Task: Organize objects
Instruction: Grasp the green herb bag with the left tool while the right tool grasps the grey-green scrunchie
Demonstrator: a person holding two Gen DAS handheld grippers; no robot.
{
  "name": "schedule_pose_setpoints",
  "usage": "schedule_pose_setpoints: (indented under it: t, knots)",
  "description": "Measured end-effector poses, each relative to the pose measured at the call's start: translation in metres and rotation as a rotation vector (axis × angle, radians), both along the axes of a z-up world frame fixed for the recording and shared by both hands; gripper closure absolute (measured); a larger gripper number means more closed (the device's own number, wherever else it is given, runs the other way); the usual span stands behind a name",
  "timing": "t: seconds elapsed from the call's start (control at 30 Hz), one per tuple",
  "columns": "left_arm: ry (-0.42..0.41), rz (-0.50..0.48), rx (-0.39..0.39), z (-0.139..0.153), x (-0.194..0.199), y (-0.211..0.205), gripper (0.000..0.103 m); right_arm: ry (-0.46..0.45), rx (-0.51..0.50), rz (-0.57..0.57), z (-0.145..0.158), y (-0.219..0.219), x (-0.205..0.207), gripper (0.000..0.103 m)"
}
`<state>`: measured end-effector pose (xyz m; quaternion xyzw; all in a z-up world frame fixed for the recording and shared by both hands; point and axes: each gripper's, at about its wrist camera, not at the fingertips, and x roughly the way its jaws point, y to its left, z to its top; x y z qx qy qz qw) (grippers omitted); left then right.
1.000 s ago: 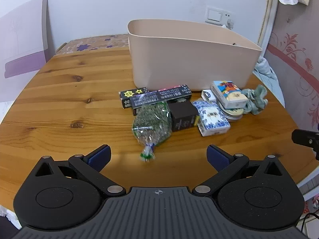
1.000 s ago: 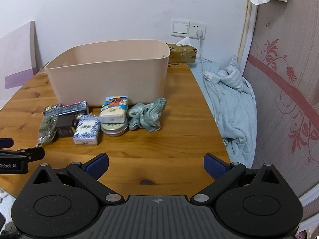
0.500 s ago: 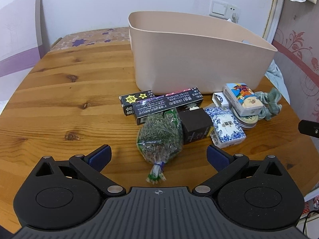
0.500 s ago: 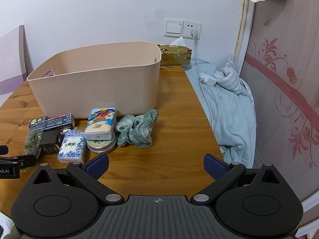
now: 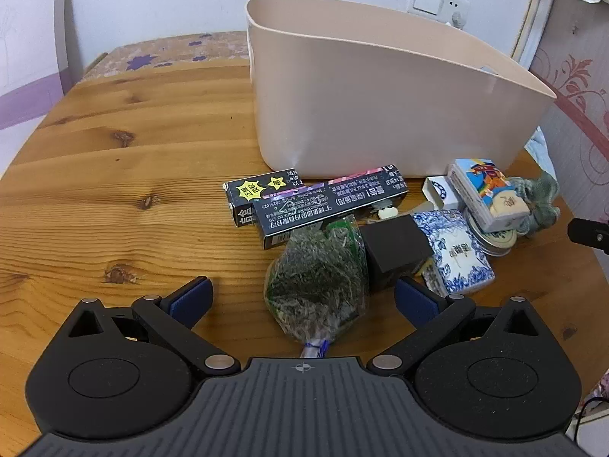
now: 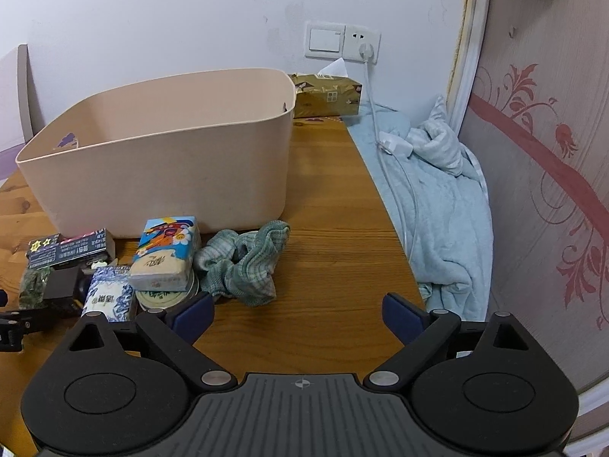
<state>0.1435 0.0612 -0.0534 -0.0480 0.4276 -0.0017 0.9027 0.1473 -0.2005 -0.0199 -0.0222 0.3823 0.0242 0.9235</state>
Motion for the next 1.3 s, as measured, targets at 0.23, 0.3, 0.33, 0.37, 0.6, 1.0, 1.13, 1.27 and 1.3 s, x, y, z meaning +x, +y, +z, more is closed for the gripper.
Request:
schedule_pose_setpoints:
  t: [0.23,0.3,0.33,0.37,0.6,1.0,1.13,1.27,1.3]
  knots:
    - [0.012,0.001,-0.010,-0.004,0.013,0.005,0.000,0.005,-0.003,0.004,-0.008,0.004,0.027,0.010]
    - [0.012,0.000,-0.004,-0.005,0.016,0.005,0.000,0.007,-0.003,0.004,-0.009,0.004,0.034,0.011]
    - [0.010,-0.002,-0.003,-0.005,0.017,0.006,0.000,0.008,-0.003,0.005,-0.010,0.006,0.037,0.012]
    - [0.010,-0.005,-0.003,-0.005,0.018,0.006,0.000,0.010,-0.004,0.008,-0.011,0.007,0.040,0.013]
    - [0.005,-0.051,0.044,-0.004,0.019,0.003,0.014,0.051,-0.006,0.024,-0.022,0.015,0.053,0.027]
    - [0.002,-0.105,0.058,0.001,0.010,0.005,0.053,0.064,0.032,0.060,-0.026,0.020,0.051,0.085]
    - [0.010,-0.107,0.023,0.003,0.006,0.011,0.054,0.048,0.026,0.060,-0.022,0.019,0.043,0.090]
    - [-0.004,-0.108,0.022,0.009,0.002,0.013,0.055,0.015,0.020,0.046,-0.012,0.014,0.032,0.091]
    - [-0.008,-0.113,0.021,0.011,0.001,0.012,0.055,0.007,0.022,0.040,-0.008,0.012,0.028,0.091]
